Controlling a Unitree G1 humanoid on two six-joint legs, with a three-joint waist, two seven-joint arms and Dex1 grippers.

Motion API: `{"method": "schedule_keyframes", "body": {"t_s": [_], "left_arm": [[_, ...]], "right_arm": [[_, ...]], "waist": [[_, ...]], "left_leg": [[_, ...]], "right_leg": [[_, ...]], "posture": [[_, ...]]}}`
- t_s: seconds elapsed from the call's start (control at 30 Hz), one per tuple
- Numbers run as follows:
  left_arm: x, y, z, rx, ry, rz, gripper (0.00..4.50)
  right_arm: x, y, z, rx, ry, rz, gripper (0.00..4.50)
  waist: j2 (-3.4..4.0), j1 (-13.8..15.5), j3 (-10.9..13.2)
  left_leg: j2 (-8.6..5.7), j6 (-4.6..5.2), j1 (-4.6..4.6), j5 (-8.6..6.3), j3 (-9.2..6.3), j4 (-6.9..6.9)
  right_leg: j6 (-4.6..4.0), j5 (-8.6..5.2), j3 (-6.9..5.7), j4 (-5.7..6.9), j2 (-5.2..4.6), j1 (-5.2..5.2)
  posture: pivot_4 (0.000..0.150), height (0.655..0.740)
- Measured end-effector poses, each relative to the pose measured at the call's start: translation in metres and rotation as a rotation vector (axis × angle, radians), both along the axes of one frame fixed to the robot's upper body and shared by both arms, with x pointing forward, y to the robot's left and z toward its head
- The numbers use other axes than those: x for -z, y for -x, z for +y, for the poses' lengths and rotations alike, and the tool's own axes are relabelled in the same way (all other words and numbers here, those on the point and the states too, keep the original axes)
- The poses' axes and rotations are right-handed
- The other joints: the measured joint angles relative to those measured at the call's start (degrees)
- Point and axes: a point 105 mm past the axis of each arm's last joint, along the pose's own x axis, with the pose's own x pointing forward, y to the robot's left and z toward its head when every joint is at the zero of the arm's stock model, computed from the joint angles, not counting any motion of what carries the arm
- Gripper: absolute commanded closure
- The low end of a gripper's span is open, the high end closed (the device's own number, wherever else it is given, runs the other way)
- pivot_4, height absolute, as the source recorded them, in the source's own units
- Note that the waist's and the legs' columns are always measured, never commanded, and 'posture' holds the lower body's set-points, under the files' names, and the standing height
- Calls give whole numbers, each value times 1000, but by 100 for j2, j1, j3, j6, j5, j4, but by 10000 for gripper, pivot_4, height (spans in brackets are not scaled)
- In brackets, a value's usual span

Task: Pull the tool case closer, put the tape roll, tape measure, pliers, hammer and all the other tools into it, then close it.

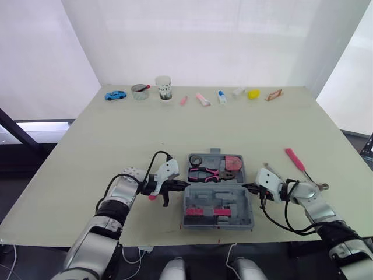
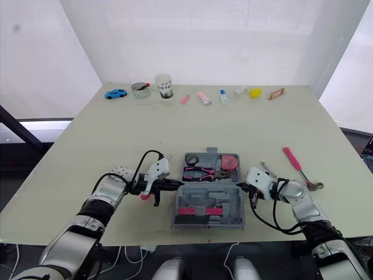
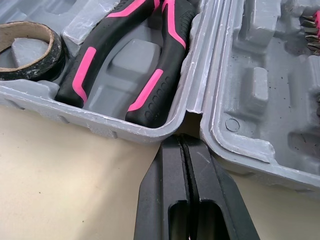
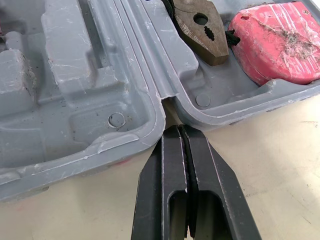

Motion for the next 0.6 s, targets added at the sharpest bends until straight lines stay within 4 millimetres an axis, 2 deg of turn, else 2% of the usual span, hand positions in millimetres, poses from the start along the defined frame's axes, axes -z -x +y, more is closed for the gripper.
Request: {"method": "schedule_keyframes", "body": {"t_s": [0.6], "left_arm": [[2,3,4,-2,2,-7,44632]], "right_arm": [[1,3,3,-20,-9,29,45000]], "waist": [[0,-19,0]], "left_leg": [[1,0,1,0,0,-2]], "right_leg": [[0,0,0,0,1,0]], "posture": [[1500,7400]]}}
